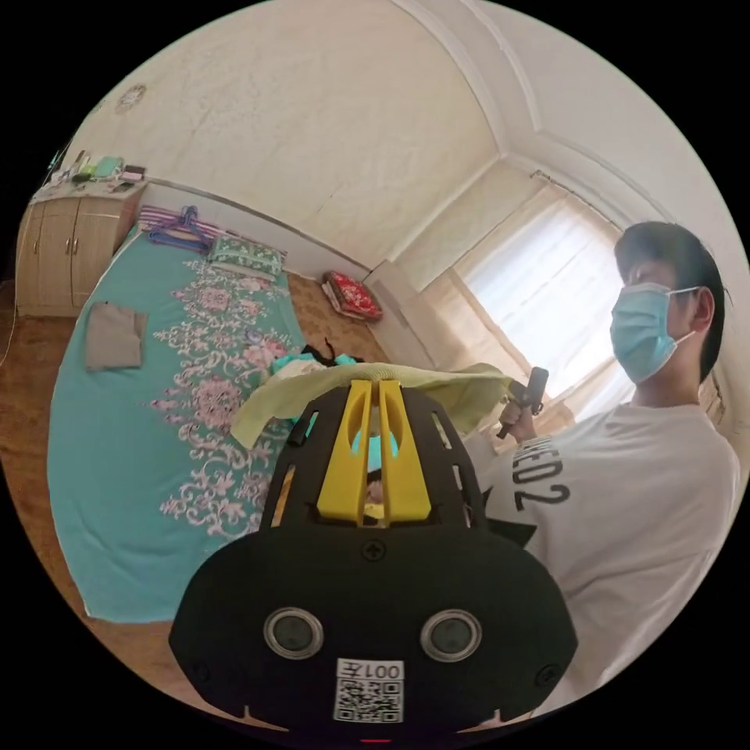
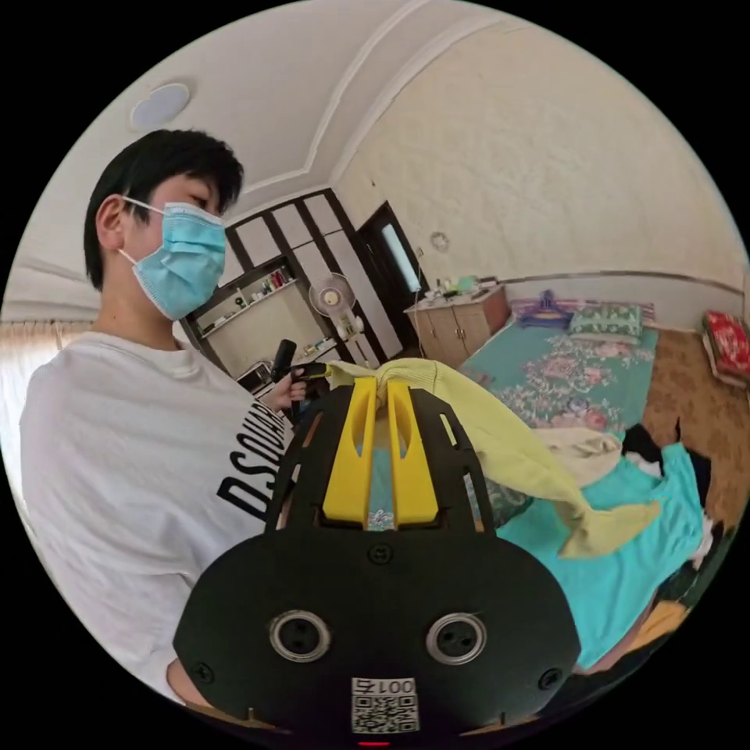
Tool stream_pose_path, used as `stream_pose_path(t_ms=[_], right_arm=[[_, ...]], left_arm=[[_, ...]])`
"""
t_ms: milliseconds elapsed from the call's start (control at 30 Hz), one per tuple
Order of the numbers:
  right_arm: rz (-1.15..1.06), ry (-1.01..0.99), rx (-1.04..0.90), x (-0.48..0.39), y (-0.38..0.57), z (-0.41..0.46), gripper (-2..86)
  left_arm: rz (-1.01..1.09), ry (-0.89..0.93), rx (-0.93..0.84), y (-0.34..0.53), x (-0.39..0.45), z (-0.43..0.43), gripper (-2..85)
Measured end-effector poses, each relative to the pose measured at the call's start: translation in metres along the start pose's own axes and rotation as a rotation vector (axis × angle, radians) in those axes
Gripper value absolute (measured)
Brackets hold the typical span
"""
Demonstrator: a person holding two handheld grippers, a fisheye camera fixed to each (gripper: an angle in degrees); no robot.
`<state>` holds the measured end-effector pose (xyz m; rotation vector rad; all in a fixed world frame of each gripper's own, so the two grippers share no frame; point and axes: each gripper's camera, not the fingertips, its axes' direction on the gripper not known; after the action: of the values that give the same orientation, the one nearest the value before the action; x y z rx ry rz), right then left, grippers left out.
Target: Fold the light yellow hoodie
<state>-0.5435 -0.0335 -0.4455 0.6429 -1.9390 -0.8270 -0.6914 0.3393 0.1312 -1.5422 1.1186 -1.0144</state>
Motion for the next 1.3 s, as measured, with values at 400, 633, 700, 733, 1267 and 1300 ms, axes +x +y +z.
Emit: stream_pose_path(t_ms=[400,633,700,733,1267,1300], right_arm=[[0.322,0.158,0.116,0.162,-0.004,0.161,1.2],[-0.182,0.349,0.242,-0.019,-0.165,0.082,1.2],[-0.249,0.341,0.233,-0.06,-0.16,0.077,1.2],[-0.294,0.331,0.22,-0.083,-0.148,0.079,1.2],[-0.018,-0.033,-0.387,-0.041,0.363,0.296,1.3],[0.025,-0.022,-0.425,-0.033,0.393,0.313,1.2]], left_arm=[[0.033,-0.114,-0.107,-0.101,-0.151,0.021,-0.9],[0.312,-0.14,0.242,-0.243,-0.037,-0.132,-1.0],[0.35,-0.157,0.278,-0.244,-0.021,-0.165,-1.0],[0.371,-0.186,0.291,-0.24,-0.013,-0.182,-1.0],[0.007,-0.695,-0.094,0.018,-0.105,-0.164,-1.0],[-0.024,-0.718,-0.143,0.026,-0.121,-0.154,-1.0]])
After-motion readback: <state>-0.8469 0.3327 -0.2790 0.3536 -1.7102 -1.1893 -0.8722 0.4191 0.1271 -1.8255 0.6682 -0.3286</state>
